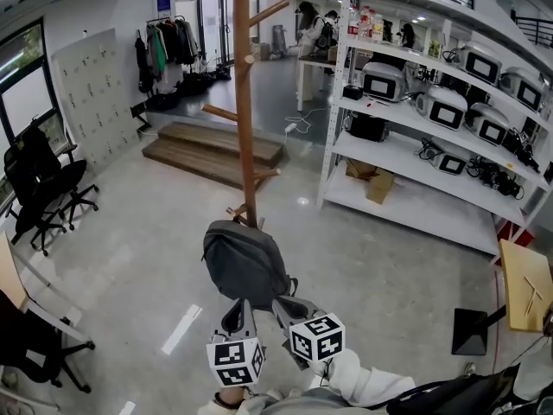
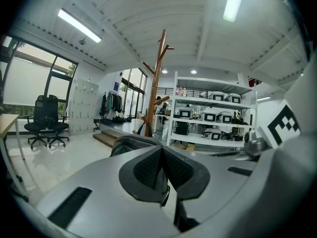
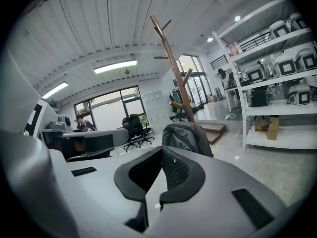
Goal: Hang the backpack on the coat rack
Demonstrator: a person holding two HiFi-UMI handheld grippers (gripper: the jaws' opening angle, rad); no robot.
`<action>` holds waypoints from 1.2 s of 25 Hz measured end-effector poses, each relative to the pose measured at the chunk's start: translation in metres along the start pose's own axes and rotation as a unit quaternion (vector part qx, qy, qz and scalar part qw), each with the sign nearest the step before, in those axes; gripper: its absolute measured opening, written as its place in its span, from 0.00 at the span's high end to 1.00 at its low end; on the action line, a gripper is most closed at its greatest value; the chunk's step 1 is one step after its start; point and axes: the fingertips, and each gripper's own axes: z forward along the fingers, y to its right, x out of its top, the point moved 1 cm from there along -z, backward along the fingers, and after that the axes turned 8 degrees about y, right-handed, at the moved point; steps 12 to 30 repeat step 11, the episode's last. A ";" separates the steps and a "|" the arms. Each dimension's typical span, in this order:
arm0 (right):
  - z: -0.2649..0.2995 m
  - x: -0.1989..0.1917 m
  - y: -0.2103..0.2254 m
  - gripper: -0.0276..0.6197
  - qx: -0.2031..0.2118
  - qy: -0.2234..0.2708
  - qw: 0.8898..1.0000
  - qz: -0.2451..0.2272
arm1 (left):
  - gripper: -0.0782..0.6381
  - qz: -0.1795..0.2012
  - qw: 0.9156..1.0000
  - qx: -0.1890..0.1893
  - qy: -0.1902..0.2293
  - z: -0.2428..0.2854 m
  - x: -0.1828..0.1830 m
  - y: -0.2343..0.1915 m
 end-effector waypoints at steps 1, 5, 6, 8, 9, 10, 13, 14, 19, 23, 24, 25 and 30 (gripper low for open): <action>-0.001 -0.001 0.001 0.94 -0.001 -0.001 1.000 -0.001 | 0.89 0.000 1.000 -0.001 0.000 0.000 0.000 0.001; -0.004 -0.001 0.005 0.94 -0.002 -0.001 1.000 -0.005 | 0.89 0.001 1.000 -0.002 -0.001 0.001 -0.003 0.005; -0.004 0.000 0.006 0.94 -0.002 0.000 1.000 -0.006 | 0.89 0.001 1.000 -0.001 0.000 0.001 -0.002 0.005; -0.006 0.000 0.006 0.94 -0.003 0.001 1.000 -0.006 | 0.89 0.001 1.000 0.000 0.000 0.000 -0.002 0.005; -0.006 0.000 0.007 0.94 -0.003 0.001 1.000 -0.006 | 0.89 0.000 1.000 0.000 0.001 -0.001 -0.002 0.006; -0.007 -0.001 0.007 0.94 -0.004 0.001 1.000 -0.005 | 0.89 -0.001 1.000 0.001 0.001 -0.001 -0.002 0.006; -0.007 -0.001 0.007 0.94 -0.004 0.001 1.000 -0.005 | 0.89 -0.001 1.000 0.001 0.001 -0.001 -0.002 0.006; -0.007 -0.001 0.007 0.94 -0.004 0.001 1.000 -0.005 | 0.89 -0.001 1.000 0.001 0.001 -0.001 -0.002 0.006; -0.007 -0.001 0.007 0.94 -0.004 0.001 1.000 -0.005 | 0.89 -0.001 1.000 0.001 0.001 -0.001 -0.002 0.006; -0.007 -0.001 0.007 0.94 -0.004 0.001 1.000 -0.005 | 0.89 -0.001 1.000 0.001 0.001 -0.001 -0.002 0.006; -0.007 -0.001 0.007 0.94 -0.004 0.001 1.000 -0.005 | 0.89 -0.001 1.000 0.001 0.001 -0.001 -0.002 0.006; -0.007 -0.001 0.007 0.94 -0.004 0.001 1.000 -0.005 | 0.89 -0.001 1.000 0.001 0.001 -0.001 -0.002 0.006; -0.007 -0.001 0.007 0.94 -0.004 0.001 1.000 -0.005 | 0.89 -0.001 1.000 0.001 0.001 -0.001 -0.002 0.006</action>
